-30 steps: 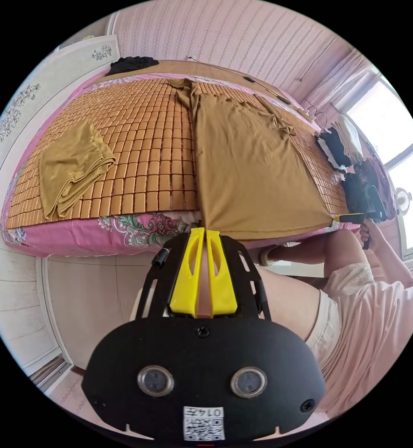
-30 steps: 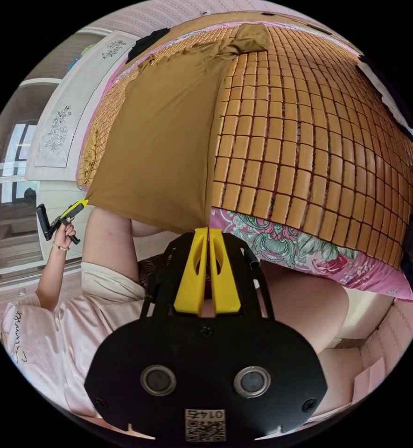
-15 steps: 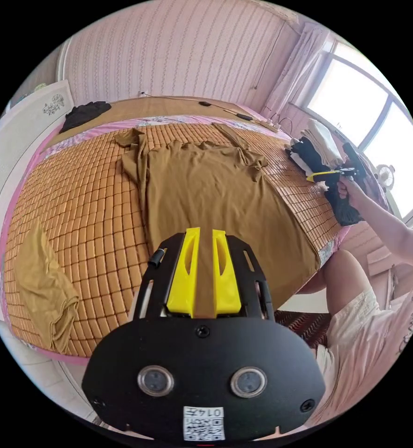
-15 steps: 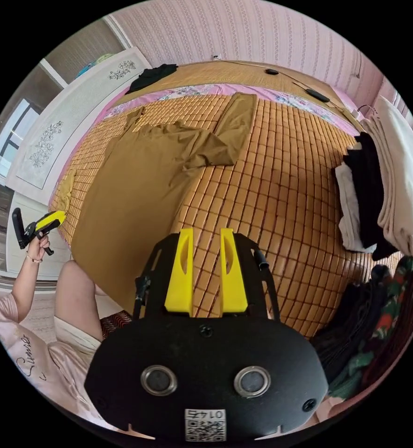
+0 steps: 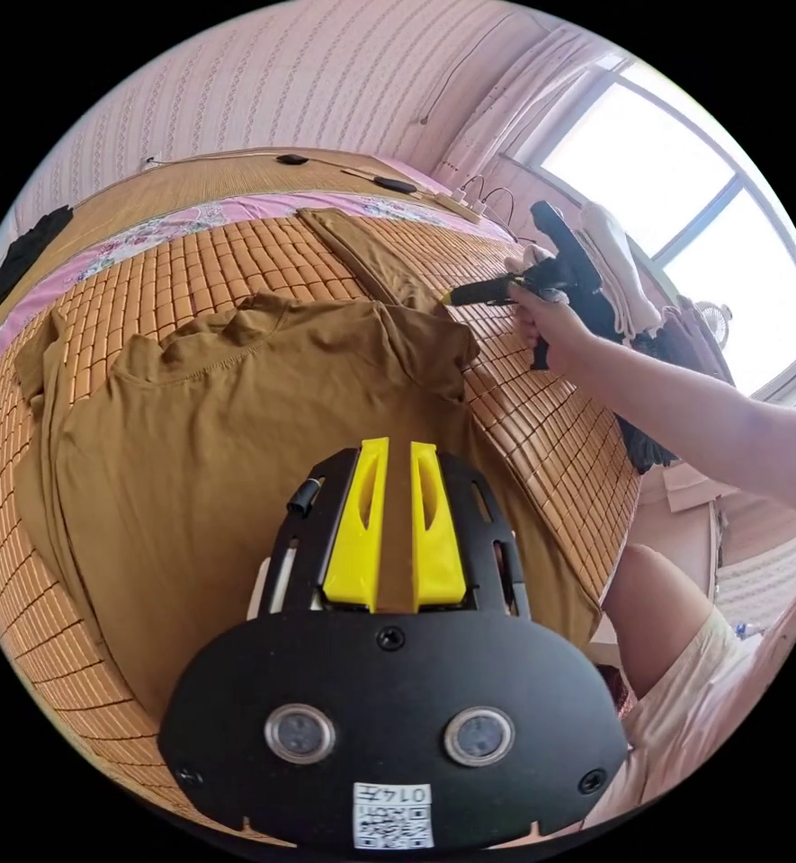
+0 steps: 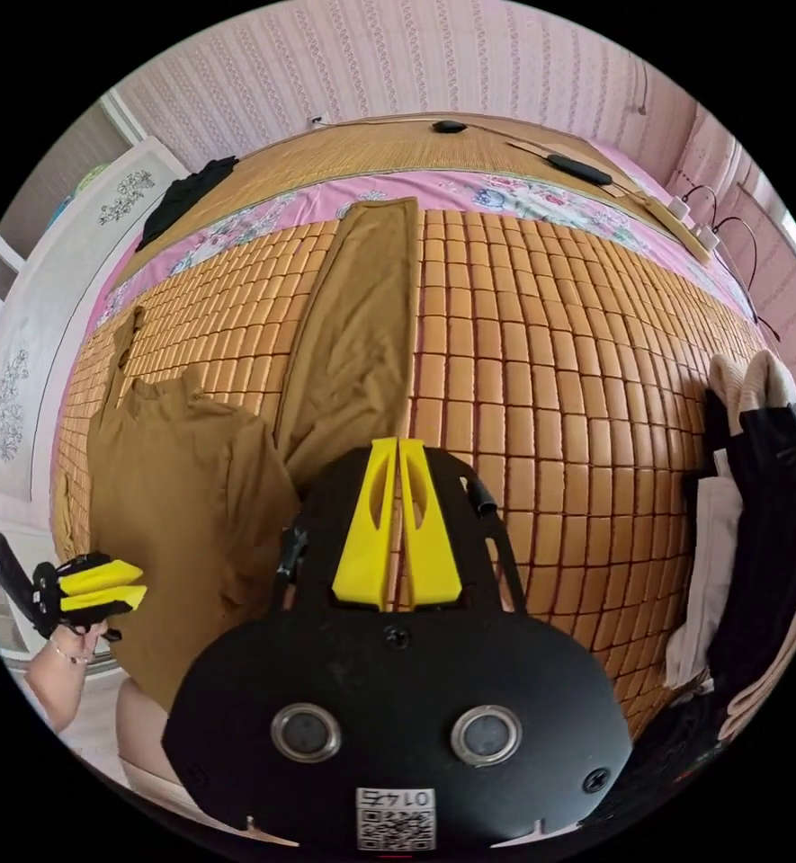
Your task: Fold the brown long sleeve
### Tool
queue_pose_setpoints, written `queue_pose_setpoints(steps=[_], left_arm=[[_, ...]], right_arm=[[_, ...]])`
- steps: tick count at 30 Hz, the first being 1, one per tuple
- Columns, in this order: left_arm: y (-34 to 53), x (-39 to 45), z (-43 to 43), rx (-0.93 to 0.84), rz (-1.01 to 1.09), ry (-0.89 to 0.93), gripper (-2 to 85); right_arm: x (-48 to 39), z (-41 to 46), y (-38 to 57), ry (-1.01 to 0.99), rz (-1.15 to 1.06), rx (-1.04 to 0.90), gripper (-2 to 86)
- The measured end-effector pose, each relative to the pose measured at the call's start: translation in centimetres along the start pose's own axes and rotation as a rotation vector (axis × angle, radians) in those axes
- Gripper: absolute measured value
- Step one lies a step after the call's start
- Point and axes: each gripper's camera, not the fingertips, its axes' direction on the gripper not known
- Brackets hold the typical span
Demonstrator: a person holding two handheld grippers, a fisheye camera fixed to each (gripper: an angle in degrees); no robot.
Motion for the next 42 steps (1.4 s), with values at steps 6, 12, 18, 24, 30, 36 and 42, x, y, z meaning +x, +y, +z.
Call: queue_pose_setpoints(steps=[6,12,18,24,30,36,42], left_arm=[[-2.2,-1.1,-0.7,-0.068,0.032,0.015,4.3],[-9.3,-1.9,4.6,-0.074,0.034,-0.023,4.9],[-13.5,-2.9,11.6,-0.138,-0.021,-0.060,5.4],[-13.7,-3.9,14.8,-0.217,0.025,-0.096,0.6],[-14.1,-5.1,16.1,-0.224,0.006,-0.051,0.3],[-15.5,-3.5,14.6,-0.138,0.050,-0.054,3.1],[-17.3,-0.5,18.7,-0.186,0.104,-0.039,6.4]], right_arm=[[1.0,-6.4,8.5,0.071,-0.003,-0.012,-0.2],[0.5,-3.3,1.1,-0.014,-0.068,-0.025,10.2],[0.1,2.4,-4.2,0.017,-0.012,-0.112,5.6],[2.9,-5.2,2.8,-0.054,-0.015,-0.015,-0.7],[4.4,-14.6,16.4,-0.126,0.103,-0.187,0.1],[6.8,-13.7,19.9,-0.037,0.226,-0.204,7.4],[8.8,-8.5,16.7,0.013,0.327,-0.091,9.6]])
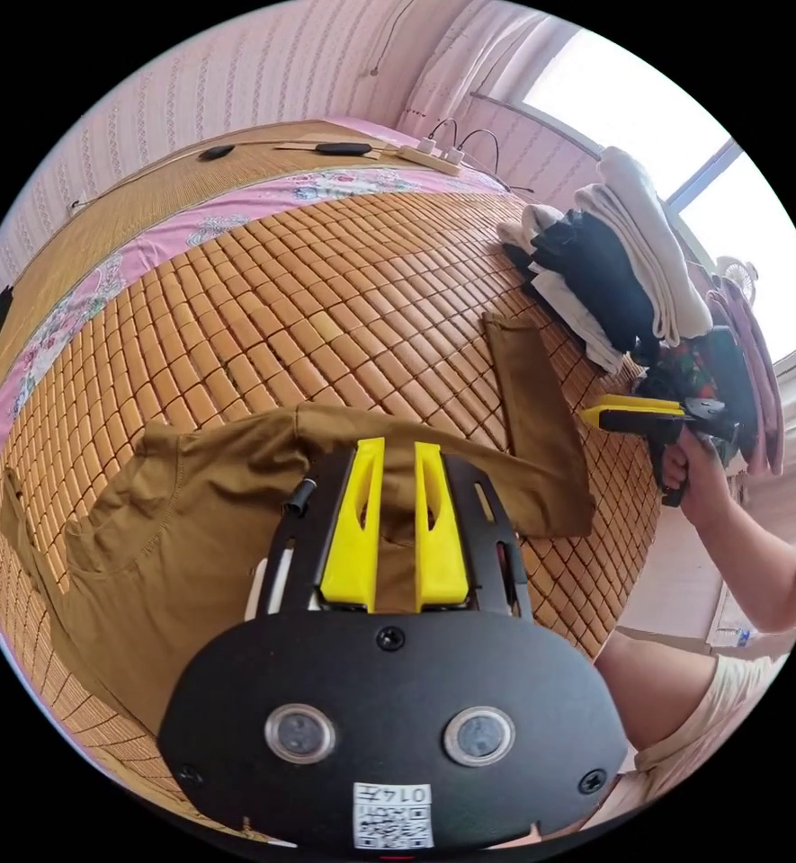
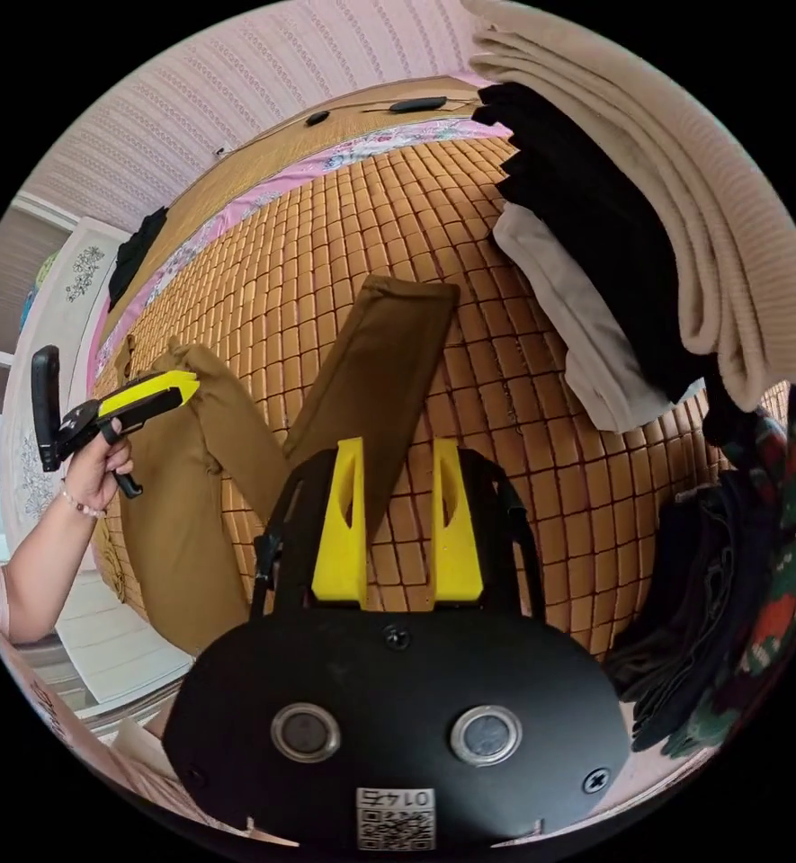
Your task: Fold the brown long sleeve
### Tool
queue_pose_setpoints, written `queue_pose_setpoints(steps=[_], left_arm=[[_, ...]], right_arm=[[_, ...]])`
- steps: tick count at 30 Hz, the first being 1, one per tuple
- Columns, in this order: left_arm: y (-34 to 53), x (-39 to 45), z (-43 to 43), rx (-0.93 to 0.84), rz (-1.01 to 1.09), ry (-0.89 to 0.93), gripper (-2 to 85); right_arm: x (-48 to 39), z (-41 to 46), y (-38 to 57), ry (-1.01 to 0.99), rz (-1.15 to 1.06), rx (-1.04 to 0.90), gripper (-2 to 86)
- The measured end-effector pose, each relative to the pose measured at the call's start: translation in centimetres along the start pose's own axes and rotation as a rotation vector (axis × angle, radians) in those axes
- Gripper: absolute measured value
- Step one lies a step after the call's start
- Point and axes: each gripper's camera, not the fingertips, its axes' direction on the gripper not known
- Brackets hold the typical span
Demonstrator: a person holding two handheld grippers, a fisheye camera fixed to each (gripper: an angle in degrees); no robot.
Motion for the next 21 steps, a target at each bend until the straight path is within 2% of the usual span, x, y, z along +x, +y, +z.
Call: queue_pose_setpoints(steps=[3,5,8,11,15,19,21], left_arm=[[-0.7,0.6,3.1,-0.084,0.014,-0.032,6.6],[-0.4,0.8,3.4,-0.057,0.028,-0.060,6.3],[-0.1,0.5,3.8,-0.053,0.033,-0.035,4.9],[-0.2,0.2,4.1,-0.077,0.019,0.000,0.3],[-0.1,0.6,4.3,-0.069,0.032,-0.017,-0.8],[-0.5,1.0,3.6,0.001,0.032,-0.015,-1.0],[-0.8,1.0,3.7,0.003,0.016,-0.022,-1.0]], right_arm=[[-0.5,1.2,0.4,0.075,0.080,0.042,4.7],[-1.0,0.7,1.3,0.110,0.094,0.053,1.9],[-0.1,-1.2,3.9,0.019,0.101,0.028,-0.4],[0.5,-6.6,8.2,-0.075,0.070,-0.015,-0.5],[-1.0,-13.9,12.5,0.026,-0.046,-0.118,-0.3],[1.3,-13.8,10.7,0.185,-0.040,-0.103,0.2],[3.5,-11.2,9.8,0.257,0.043,-0.138,1.4]])
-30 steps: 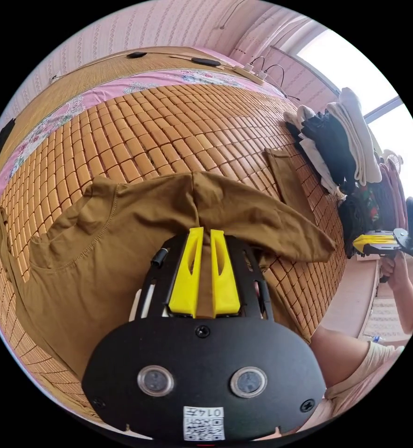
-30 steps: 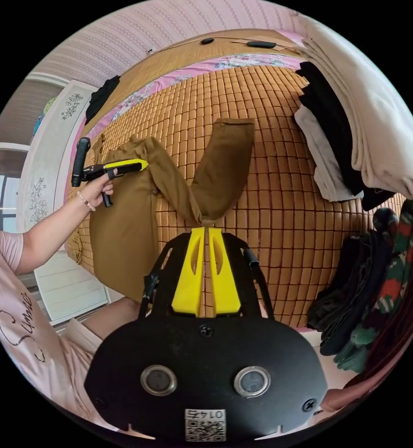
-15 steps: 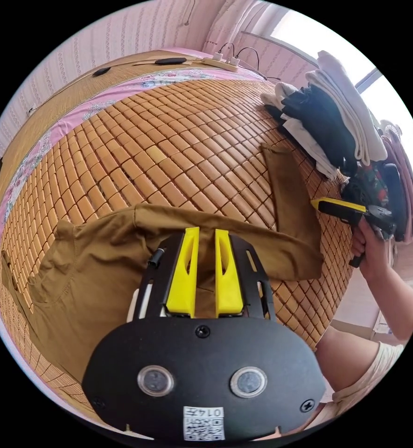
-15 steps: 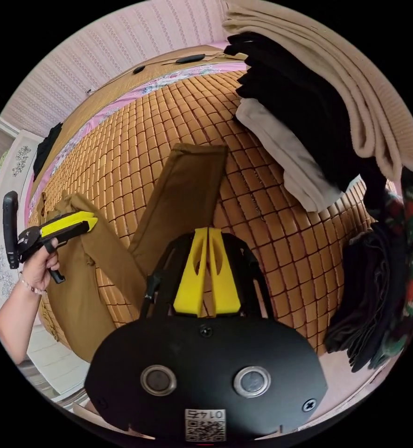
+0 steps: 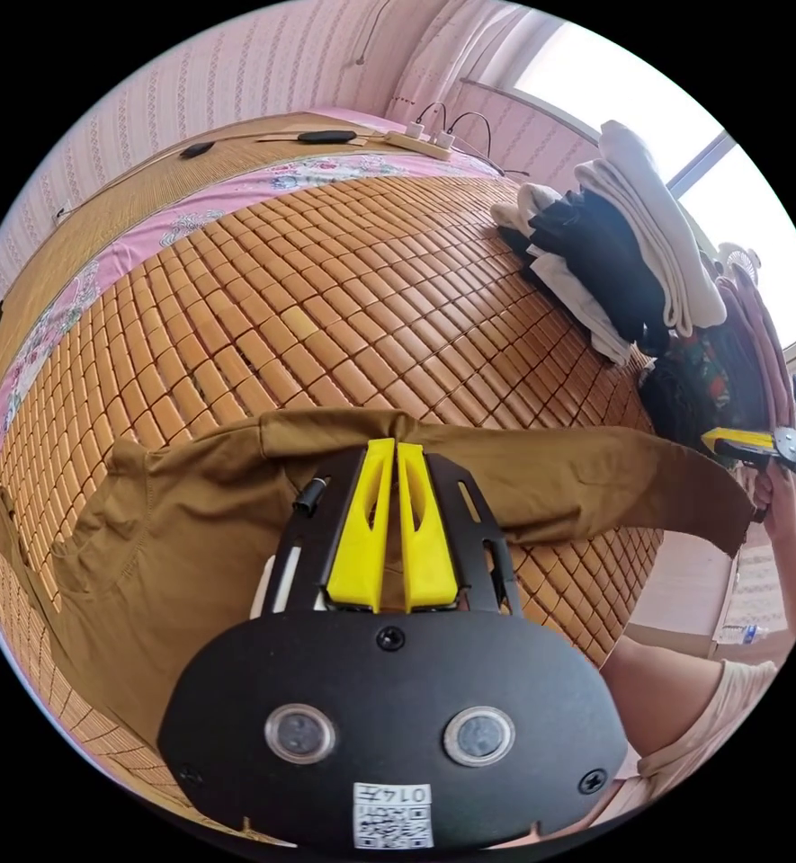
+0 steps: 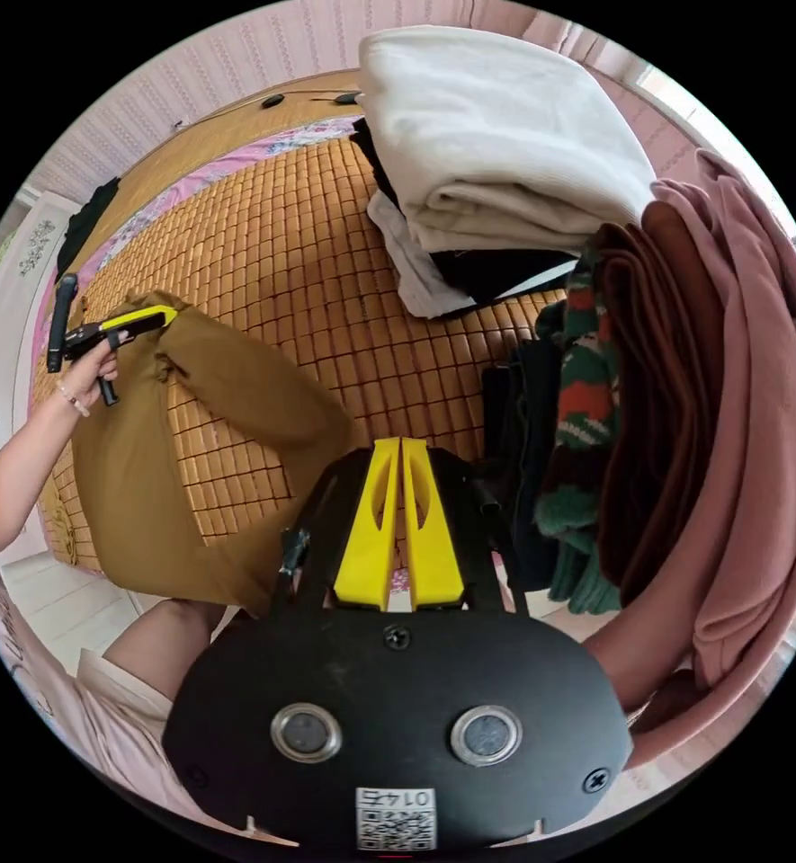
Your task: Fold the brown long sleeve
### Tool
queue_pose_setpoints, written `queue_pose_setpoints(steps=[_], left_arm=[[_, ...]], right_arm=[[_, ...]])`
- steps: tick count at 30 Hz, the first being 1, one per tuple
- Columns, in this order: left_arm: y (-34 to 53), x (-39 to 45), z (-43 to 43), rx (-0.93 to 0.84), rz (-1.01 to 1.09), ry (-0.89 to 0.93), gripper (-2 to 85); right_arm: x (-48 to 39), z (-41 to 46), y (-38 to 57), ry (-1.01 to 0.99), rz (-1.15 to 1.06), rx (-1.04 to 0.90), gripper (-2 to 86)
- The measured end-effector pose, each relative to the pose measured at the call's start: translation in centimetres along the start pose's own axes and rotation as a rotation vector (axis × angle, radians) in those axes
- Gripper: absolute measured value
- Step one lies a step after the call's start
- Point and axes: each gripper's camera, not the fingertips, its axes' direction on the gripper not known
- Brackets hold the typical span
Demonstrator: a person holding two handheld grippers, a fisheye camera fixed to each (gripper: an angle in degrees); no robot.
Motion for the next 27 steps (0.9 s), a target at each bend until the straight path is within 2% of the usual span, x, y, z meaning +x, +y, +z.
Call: queue_pose_setpoints(steps=[5,9,14,16,18,20,24,27], left_arm=[[-0.5,0.2,0.6,-0.006,-0.010,-0.006,-1.0],[-0.4,0.8,1.1,-0.024,-0.012,-0.022,-1.0],[0.1,1.8,1.4,-0.031,-0.009,-0.044,-1.0],[0.2,1.9,1.2,-0.037,-0.021,-0.033,-1.0],[0.1,2.1,0.9,-0.044,-0.019,-0.032,-1.0],[0.1,2.6,0.5,-0.037,0.002,-0.044,-1.0],[0.2,3.6,0.1,-0.048,0.017,-0.058,-1.0],[0.4,4.1,-0.3,-0.048,0.014,-0.062,-1.0]], right_arm=[[-1.3,3.2,1.7,-0.140,0.052,-0.099,9.4],[-5.6,3.5,1.6,-0.253,0.018,-0.032,12.4],[-12.5,6.7,-2.3,-0.178,-0.047,0.024,12.8],[-13.2,7.7,-2.7,-0.142,-0.006,0.031,8.3],[-12.0,6.0,-1.6,-0.175,-0.002,0.071,2.1],[-10.2,4.3,0.3,-0.135,0.019,0.083,1.1],[-5.8,2.6,4.1,0.103,0.067,0.000,1.5],[-3.9,3.8,5.1,0.149,0.109,-0.127,3.6]])
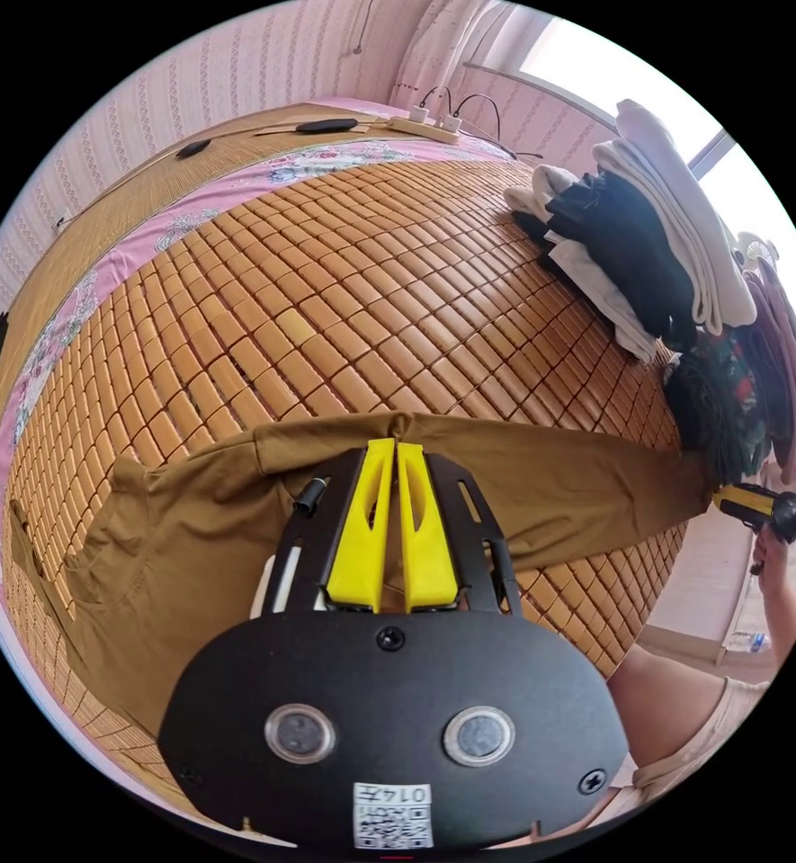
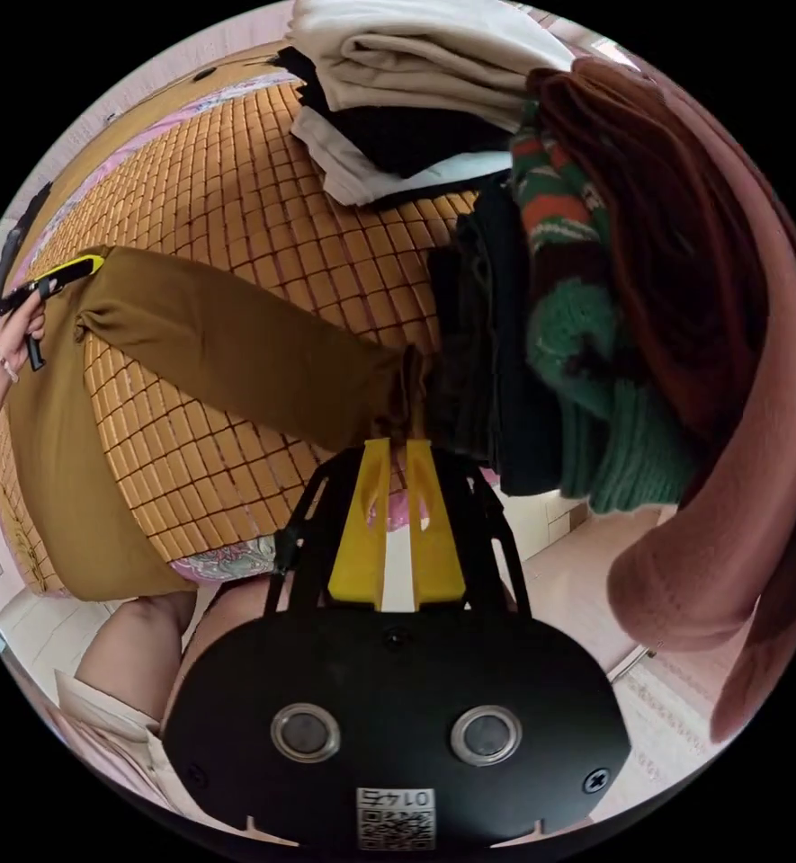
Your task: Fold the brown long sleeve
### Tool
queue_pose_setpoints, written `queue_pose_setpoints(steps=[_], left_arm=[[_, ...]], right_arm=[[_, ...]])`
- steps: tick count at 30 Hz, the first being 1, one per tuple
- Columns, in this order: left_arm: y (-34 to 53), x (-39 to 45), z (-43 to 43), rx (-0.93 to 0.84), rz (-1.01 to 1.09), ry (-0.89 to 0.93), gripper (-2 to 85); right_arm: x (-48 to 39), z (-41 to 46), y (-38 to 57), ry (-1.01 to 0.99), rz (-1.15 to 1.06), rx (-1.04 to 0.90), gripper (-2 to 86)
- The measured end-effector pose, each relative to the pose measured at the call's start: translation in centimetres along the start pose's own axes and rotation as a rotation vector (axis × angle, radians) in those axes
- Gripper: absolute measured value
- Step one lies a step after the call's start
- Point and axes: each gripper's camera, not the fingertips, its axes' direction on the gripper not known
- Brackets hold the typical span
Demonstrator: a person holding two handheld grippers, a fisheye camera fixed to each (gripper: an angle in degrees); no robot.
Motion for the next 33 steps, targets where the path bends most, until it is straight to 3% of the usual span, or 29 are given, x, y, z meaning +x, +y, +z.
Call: queue_pose_setpoints(steps=[7,11,17,21,28,33], left_arm=[[0.7,0.9,-1.6,0.022,-0.032,-0.007,-1.0],[0.9,1.4,-2.5,0.028,-0.044,-0.004,-1.0],[1.3,1.0,-4.5,0.000,-0.077,0.062,-0.4],[3.3,1.2,-8.6,0.096,-0.107,0.144,1.0],[15.1,0.3,-18.1,0.173,-0.256,0.053,1.9],[27.3,-2.1,-22.7,0.133,-0.535,-0.086,1.4]], right_arm=[[-3.4,0.0,-3.4,-0.014,-0.032,0.097,2.0],[-4.5,4.4,-7.1,0.096,-0.002,0.037,-0.5],[-4.0,4.4,-8.0,0.029,-0.110,0.060,-0.9],[-2.2,3.5,-8.5,-0.060,-0.050,0.087,-0.9],[-5.9,-1.0,-8.5,-0.110,-0.181,0.127,-0.9],[-17.1,-4.7,-13.4,-0.243,-0.523,0.211,-0.7]])
